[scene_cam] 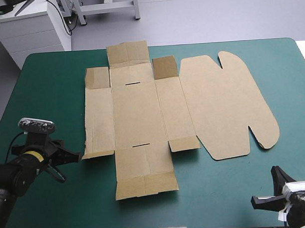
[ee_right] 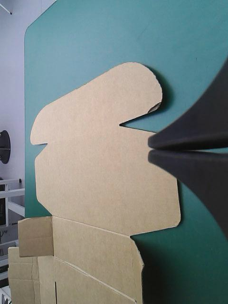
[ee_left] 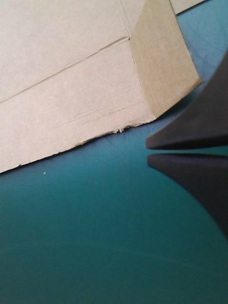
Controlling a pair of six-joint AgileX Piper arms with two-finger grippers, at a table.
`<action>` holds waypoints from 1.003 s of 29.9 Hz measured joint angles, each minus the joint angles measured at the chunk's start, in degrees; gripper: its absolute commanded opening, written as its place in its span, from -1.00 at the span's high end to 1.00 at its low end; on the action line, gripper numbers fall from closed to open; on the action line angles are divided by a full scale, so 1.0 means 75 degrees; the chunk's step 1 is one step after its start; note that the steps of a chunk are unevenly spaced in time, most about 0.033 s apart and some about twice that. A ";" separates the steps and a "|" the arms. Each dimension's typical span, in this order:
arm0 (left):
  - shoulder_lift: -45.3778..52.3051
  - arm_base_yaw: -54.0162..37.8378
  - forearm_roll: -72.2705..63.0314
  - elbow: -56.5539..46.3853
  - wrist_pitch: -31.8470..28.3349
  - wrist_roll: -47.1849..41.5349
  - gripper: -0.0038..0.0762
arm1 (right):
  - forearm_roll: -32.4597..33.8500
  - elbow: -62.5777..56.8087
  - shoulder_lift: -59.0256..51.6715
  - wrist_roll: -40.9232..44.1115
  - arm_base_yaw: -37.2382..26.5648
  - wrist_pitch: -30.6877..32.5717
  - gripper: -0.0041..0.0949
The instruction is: Fold the box
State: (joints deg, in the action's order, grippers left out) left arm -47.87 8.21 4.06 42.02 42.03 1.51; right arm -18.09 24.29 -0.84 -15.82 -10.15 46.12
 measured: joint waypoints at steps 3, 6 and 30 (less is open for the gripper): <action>-0.0807 -0.0006 -0.0335 0.0284 0.0009 0.0326 0.86 | 0.0000 0.0000 0.0000 0.0000 0.0000 0.0000 0.96; -0.1615 -0.0227 -0.1078 0.0590 0.0074 0.0939 0.86 | 0.0000 0.0000 0.0000 0.0000 0.0000 0.0000 0.96; -0.5882 -0.3601 -0.6103 0.2818 0.2119 0.4339 0.50 | 0.0019 0.0000 0.0000 0.0000 0.0000 0.0000 0.96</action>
State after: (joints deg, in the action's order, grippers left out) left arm -91.99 -18.79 -41.71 63.15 57.92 34.04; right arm -17.95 24.29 -0.84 -15.82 -10.15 46.12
